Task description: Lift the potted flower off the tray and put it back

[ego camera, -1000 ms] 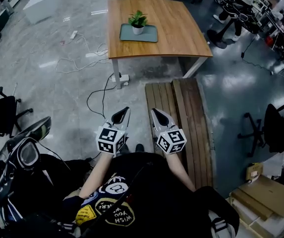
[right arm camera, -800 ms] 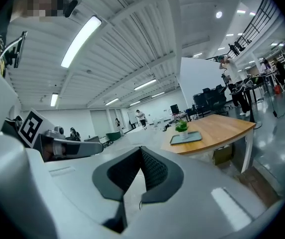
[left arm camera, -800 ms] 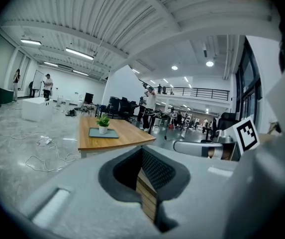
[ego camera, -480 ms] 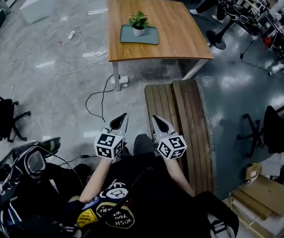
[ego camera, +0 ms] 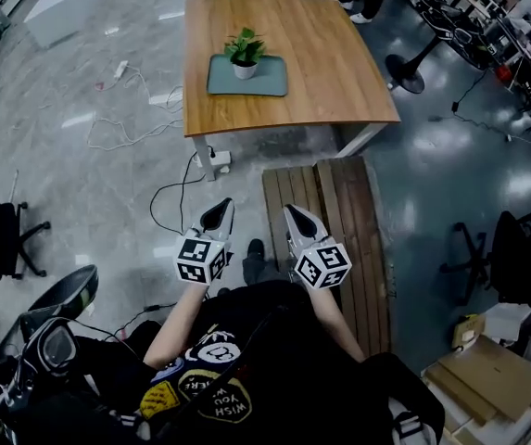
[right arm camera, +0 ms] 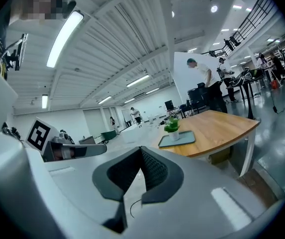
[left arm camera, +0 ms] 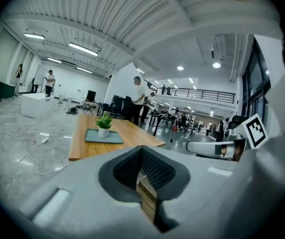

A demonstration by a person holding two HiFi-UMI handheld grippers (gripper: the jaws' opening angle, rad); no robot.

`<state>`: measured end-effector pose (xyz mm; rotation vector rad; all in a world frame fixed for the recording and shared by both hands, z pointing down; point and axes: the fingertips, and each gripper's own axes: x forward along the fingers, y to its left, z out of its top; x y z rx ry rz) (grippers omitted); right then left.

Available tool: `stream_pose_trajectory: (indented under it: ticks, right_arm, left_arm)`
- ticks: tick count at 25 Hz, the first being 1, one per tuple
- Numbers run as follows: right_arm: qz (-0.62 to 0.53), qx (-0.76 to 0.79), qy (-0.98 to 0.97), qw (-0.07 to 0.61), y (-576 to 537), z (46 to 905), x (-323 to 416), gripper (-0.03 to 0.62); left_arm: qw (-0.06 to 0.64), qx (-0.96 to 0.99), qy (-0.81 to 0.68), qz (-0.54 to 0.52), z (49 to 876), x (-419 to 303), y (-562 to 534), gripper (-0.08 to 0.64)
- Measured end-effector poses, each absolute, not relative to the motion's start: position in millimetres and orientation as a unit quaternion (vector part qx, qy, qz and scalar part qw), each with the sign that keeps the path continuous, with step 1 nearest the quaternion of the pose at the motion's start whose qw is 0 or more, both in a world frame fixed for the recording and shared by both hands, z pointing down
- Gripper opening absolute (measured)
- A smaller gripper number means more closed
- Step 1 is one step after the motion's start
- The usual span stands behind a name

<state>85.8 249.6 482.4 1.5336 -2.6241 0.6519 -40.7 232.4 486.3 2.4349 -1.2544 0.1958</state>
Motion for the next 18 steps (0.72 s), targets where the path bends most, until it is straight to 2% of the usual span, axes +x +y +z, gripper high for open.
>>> stream_pose_trajectory:
  ticks: [8, 18]
  right_arm:
    - [0.203, 0.467, -0.86, 0.021, 141.9, 487.8, 118.5, 0.002]
    - [0.215, 0.452, -0.864, 0.057, 11.2, 531.9, 86.7, 0.002]
  left_arm:
    - [0.165, 0.873, -0.451, 0.088, 482.8, 8.5, 125.7, -0.002]
    - [0.195, 0.859, -0.461, 0.103, 522.6, -18.3, 1.3, -0.002]
